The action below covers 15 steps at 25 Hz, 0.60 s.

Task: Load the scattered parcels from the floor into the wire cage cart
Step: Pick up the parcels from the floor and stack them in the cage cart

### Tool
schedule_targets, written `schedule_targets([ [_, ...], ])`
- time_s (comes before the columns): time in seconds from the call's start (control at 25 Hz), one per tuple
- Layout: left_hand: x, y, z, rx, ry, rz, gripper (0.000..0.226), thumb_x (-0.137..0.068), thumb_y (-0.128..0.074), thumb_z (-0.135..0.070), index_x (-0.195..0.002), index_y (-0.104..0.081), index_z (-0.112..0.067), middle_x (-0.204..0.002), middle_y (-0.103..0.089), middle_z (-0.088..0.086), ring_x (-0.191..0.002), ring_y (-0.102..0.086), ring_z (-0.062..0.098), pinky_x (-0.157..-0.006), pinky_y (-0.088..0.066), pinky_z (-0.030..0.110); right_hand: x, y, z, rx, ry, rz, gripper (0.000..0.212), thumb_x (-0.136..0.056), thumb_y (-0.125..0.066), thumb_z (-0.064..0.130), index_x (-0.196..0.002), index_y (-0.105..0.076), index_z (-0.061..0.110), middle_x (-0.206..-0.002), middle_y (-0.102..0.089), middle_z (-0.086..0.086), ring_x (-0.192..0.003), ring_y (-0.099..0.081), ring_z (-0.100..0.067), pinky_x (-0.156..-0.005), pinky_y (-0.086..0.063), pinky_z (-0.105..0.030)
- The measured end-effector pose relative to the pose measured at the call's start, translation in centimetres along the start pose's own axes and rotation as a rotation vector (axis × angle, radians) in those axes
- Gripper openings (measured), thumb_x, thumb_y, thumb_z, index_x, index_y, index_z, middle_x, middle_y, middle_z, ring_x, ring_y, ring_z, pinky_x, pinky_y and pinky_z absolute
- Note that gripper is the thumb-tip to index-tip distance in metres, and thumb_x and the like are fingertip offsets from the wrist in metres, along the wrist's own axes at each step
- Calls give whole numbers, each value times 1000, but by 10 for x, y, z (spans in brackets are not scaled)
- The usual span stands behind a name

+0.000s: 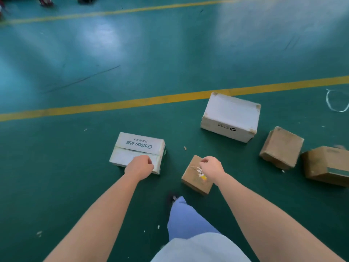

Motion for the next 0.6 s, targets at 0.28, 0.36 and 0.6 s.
schedule_targets([
  [0.28, -158, 47, 86, 53, 99, 91, 32, -94, -47, -23, -124, -55, -17, -122, -59, 2, -98, -56, 21, -79, -45, 30, -121, -113, 85, -22, -141, 126, 29, -96, -48, 23, -120, -60, 11, -123, -61, -7, -111, -55, -25, -92, -43, -31],
  [0.36, -208, 49, 109, 100, 139, 105, 34, -95, -48, -25, -128, -53, -17, -124, -58, 2, -98, -55, 21, -84, -46, 31, -155, -143, 102, -4, -168, 157, 30, -97, -48, 25, -122, -57, 11, -123, -60, -6, -111, -55, -25, -93, -44, -32],
  [0.6, -332, 6, 190, 202, 248, 153, 50, -94, -54, -26, -141, -41, -13, -141, -42, 11, -107, -54, 26, -87, -42, 32, -258, -245, 107, 32, -278, 235, 47, -98, -49, 32, -139, -42, 10, -136, -50, -11, -113, -54, -26, -88, -39, -30],
])
Point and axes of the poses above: each hand's wrist, its own x-axis away from the middle knuckle, its own y-axis out of the back of the hand, z = x × y, the point moved 5 cm from there along -x, towards the middle knuckle
